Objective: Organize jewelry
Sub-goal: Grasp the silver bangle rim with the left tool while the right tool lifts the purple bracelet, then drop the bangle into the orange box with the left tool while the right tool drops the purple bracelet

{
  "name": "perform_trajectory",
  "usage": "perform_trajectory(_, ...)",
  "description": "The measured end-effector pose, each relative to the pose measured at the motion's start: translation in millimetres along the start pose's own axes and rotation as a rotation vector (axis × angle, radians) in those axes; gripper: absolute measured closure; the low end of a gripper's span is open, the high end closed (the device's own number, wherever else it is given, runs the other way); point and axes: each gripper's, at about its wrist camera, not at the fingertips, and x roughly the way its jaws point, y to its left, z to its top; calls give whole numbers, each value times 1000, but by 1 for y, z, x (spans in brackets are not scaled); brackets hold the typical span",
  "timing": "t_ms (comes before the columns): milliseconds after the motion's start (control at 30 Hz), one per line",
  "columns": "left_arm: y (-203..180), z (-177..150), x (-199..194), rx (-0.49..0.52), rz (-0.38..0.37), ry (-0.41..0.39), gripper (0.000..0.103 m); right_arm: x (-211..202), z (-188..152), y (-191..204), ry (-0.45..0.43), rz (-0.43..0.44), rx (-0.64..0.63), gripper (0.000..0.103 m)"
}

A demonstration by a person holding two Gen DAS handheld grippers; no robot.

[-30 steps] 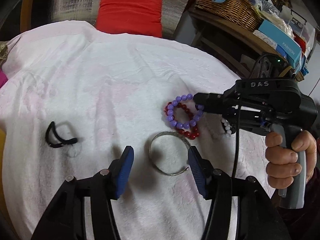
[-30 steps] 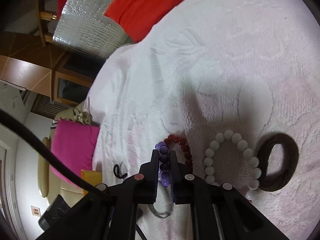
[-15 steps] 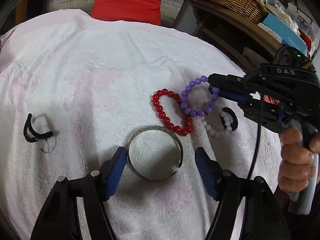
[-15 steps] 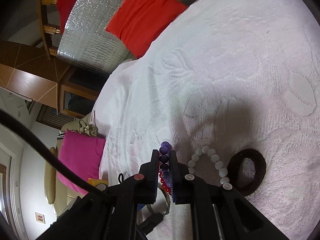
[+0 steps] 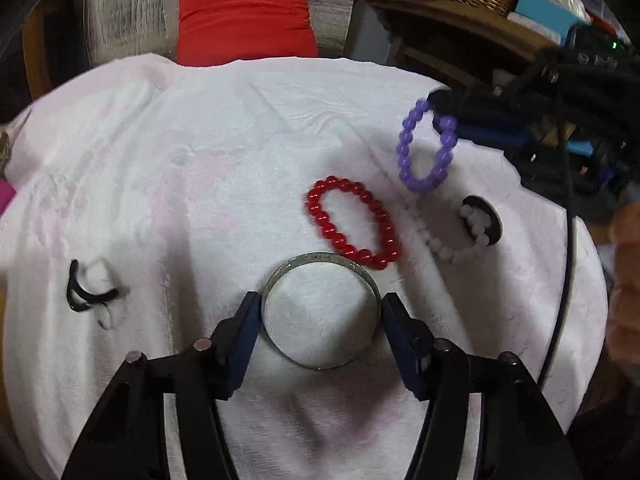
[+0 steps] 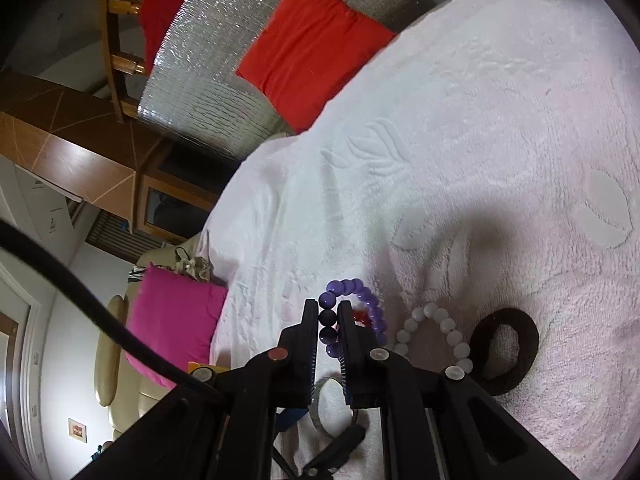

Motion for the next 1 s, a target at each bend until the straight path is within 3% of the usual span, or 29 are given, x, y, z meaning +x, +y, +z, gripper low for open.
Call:
perform_trajectory(267, 11, -2, -23, -38, -10, -47, 41, -10, -2, 13, -36, 41, -40, 92)
perform_trajectory(533, 41, -5, -74, -109, 44, -140, 41, 5, -18, 46, -5, 89, -103, 92)
perform_trajectory(833, 102, -28, -151, -231, 186, -279, 41, 48, -62, 108, 88, 153, -218, 92)
perform_trajectory(1000, 145, -43, -184, -323, 336, -336, 41, 74, -91, 145, 150, 197, -283, 92)
